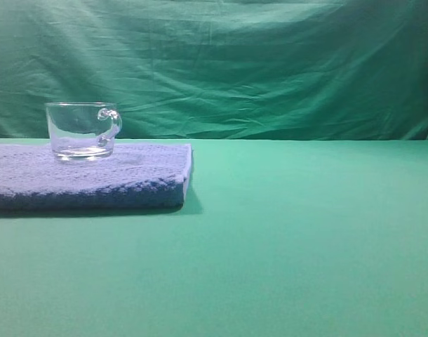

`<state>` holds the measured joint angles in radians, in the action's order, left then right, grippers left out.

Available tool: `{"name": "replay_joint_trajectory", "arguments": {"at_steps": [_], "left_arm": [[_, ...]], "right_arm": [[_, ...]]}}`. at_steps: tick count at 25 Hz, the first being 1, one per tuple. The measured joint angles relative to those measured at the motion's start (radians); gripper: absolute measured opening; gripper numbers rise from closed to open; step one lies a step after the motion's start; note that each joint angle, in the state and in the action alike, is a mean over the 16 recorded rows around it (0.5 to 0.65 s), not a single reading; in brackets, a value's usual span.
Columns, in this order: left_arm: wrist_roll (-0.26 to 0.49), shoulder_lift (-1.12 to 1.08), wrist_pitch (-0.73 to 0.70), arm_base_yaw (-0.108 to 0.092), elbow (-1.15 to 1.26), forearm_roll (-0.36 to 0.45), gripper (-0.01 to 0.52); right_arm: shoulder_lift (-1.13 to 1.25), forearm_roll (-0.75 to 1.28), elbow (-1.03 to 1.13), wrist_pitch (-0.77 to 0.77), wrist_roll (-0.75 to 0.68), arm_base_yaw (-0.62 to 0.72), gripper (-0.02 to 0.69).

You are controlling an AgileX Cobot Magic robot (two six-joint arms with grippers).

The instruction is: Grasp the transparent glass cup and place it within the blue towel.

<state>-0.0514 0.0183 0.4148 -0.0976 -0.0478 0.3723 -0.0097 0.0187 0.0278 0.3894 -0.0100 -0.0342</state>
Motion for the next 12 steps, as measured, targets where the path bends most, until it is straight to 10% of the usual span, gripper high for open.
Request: {"name": "replay_joint_trajectory", "arguments": {"at_steps": [12], "left_arm": [[0.000,0.000,0.000,0.000,0.000,0.000,0.000]], "right_arm": [[0.000,0.003,0.000,-0.002,0.005,0.000,0.000]]}}
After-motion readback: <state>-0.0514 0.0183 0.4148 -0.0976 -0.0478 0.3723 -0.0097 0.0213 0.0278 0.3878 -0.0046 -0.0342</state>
